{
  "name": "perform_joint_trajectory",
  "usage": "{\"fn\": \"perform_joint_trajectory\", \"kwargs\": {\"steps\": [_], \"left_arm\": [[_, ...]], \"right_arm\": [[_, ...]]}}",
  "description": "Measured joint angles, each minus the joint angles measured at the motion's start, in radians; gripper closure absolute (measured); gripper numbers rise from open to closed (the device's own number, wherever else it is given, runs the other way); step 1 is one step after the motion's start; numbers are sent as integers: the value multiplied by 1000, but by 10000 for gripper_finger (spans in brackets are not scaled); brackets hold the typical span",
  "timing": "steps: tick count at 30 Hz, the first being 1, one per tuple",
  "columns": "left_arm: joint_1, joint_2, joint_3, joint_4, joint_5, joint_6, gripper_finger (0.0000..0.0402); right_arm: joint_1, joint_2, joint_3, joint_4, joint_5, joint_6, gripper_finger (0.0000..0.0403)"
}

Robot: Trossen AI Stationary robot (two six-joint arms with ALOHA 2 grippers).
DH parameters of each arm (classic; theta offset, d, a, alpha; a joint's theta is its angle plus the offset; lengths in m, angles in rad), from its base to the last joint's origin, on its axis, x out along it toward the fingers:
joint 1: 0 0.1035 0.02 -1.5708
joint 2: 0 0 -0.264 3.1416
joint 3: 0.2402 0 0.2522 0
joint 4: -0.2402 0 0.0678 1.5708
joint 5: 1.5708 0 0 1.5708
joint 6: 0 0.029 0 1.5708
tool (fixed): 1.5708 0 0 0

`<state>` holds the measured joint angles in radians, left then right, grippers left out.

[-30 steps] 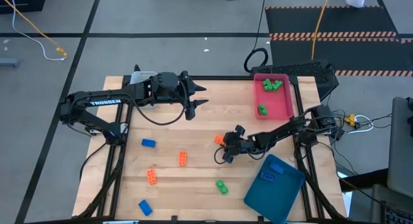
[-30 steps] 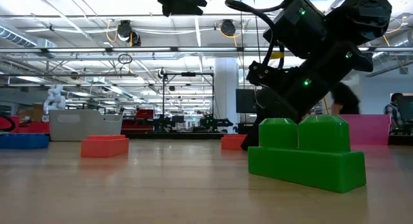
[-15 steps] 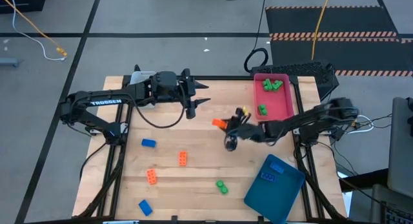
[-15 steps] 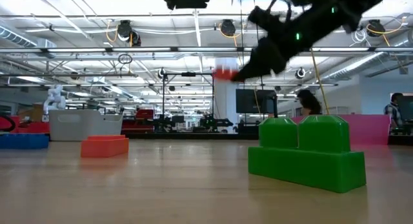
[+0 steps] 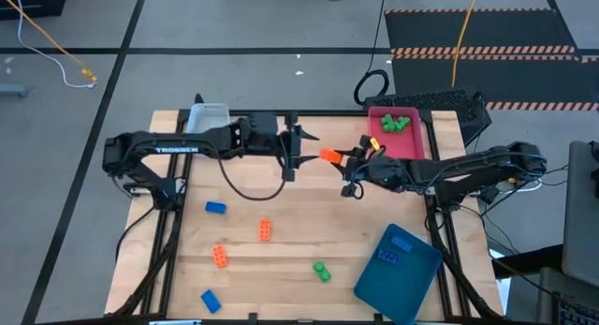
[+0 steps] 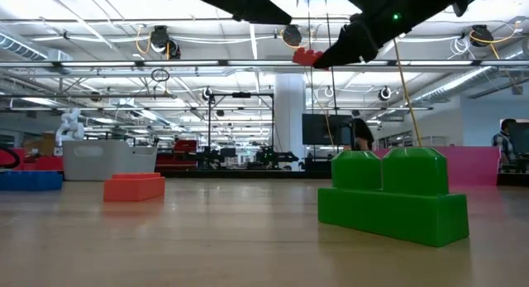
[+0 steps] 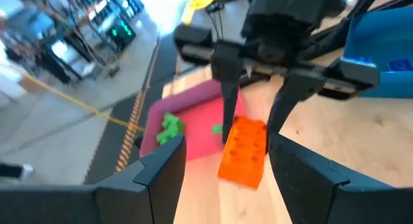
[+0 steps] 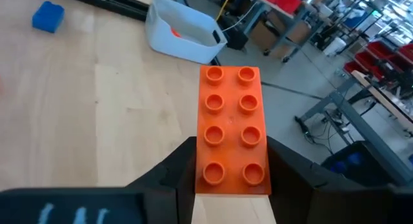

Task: Sort & place blocks by color
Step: Put the orange gamepiece into the gray bin

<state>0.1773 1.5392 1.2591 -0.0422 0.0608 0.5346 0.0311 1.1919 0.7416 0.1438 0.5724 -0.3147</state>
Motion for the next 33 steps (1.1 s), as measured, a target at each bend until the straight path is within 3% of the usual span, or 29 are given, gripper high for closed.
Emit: {"fn": "perform_joint_trajectory", "kwargs": {"steps": [11, 23, 33], "left_arm": [[-30, 77, -1, 56, -8, 88, 179], [4, 81, 1, 82, -13, -114, 179], [-10, 82, 1, 21, 43, -110, 179]], "right_arm": [[-10, 0, -5, 9, 3, -20, 270], [-10, 0, -6, 107, -103, -73, 270], [-14, -1, -6, 126, -105, -97, 270]]}}
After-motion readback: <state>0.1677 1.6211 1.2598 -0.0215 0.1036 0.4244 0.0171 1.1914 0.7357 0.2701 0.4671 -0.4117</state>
